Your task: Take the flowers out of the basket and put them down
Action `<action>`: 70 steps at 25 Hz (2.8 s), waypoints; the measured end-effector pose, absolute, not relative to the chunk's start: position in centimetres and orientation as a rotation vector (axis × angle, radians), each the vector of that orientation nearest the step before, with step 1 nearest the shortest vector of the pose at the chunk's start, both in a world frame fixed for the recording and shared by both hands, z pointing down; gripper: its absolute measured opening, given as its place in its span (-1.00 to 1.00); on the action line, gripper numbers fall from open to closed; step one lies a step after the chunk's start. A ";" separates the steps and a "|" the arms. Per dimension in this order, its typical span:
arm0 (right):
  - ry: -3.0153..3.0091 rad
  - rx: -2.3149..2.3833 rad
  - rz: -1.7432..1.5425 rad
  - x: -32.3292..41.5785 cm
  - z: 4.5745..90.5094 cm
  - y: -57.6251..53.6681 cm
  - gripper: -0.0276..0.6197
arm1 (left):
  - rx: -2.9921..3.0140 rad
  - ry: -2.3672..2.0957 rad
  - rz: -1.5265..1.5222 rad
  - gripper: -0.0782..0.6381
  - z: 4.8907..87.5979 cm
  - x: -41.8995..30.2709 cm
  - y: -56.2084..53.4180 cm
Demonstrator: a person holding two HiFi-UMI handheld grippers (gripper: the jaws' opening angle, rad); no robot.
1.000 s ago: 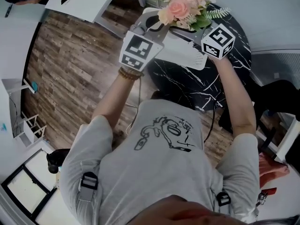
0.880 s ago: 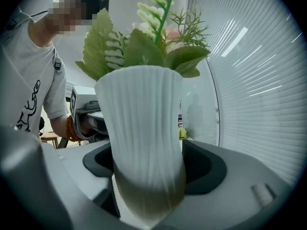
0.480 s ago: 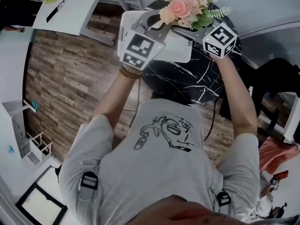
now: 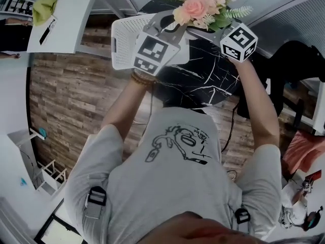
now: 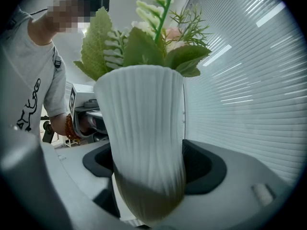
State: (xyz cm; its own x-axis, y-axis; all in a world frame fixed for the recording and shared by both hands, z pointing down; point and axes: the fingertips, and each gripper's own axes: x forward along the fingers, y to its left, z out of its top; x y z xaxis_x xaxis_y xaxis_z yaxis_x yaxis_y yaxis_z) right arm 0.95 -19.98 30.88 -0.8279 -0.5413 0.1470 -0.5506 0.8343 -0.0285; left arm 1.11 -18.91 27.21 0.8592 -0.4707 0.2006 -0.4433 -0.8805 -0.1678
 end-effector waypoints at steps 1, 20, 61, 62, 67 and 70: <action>-2.874 0.877 0.105 1.8 30.9 -19.7 0.32 | -2.921 0.703 -0.357 -0.77 27.3 1.9 -18.6; -2.712 1.212 0.137 17.4 31.2 -14.0 0.32 | -2.992 0.337 -0.307 -0.77 27.5 17.2 -13.0; -2.674 1.260 0.299 20.6 45.3 -9.6 0.32 | -3.181 0.253 -0.533 -0.77 41.8 20.7 -8.8; -2.673 1.261 0.310 20.7 45.7 -9.3 0.32 | -3.190 0.251 -0.543 -0.77 42.2 20.7 -8.6; -2.664 1.261 0.346 20.9 48.3 -8.4 0.32 | -3.226 0.241 -0.581 -0.78 44.8 21.1 -7.6; -2.655 1.251 0.349 21.1 49.7 -8.2 0.32 | -3.237 0.245 -0.600 -0.77 46.2 21.3 -7.4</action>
State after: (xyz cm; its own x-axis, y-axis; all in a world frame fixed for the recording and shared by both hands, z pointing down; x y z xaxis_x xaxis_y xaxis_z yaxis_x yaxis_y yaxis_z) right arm 21.14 -8.21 49.68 -0.6274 -0.7323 0.2647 -0.7758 0.6170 -0.1320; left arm 21.31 -7.45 46.21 0.9234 -0.1156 0.3660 -0.1734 -0.9764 0.1290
